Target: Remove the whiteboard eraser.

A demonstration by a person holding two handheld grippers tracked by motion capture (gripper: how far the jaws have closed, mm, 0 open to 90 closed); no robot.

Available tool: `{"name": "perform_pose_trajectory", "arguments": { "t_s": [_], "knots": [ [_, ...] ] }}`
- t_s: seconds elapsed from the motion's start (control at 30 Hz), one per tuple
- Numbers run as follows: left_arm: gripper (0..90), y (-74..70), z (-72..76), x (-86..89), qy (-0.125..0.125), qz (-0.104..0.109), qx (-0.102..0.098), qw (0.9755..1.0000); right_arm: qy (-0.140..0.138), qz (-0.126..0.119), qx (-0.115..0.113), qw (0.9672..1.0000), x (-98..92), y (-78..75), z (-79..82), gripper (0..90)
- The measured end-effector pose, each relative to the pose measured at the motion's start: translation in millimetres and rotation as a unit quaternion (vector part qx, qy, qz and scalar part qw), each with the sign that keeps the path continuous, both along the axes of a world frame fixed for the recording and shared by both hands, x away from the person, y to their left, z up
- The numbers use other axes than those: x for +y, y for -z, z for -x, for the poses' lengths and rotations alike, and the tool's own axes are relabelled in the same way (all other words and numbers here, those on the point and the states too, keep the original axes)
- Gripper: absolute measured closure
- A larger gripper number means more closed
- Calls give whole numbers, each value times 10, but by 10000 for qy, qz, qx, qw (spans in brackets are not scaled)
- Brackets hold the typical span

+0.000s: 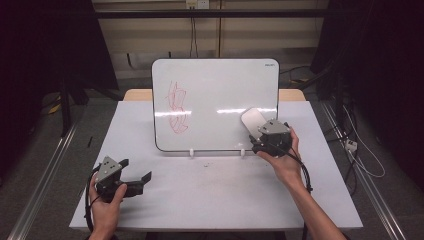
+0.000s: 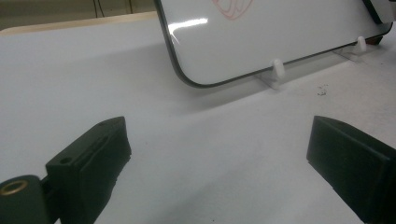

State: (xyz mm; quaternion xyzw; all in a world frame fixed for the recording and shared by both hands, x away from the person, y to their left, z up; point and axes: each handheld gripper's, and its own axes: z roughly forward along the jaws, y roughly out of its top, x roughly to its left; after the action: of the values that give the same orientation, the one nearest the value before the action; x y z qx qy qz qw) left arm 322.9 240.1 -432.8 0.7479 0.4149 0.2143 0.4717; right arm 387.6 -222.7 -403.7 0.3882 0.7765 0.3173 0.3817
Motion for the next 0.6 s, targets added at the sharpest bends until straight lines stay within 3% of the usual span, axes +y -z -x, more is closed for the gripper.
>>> {"name": "perform_pose_trajectory", "arguments": {
  "t_s": [0.2, 0.37, 0.6],
  "knots": [
    [58, 3, -3, -5, 3, -7, 8, 10000, 64, 210, -57, 9997, 61, 44, -31, 246],
    [58, 6, -7, -14, 43, -48, 25, 10000, 171, 265, -77, 9995, 78, 63, -69, 302],
    [58, 8, -8, -18, 44, -50, 23, 10000, 221, 325, -93, 9992, 93, 70, -72, 304]
  ]
}}
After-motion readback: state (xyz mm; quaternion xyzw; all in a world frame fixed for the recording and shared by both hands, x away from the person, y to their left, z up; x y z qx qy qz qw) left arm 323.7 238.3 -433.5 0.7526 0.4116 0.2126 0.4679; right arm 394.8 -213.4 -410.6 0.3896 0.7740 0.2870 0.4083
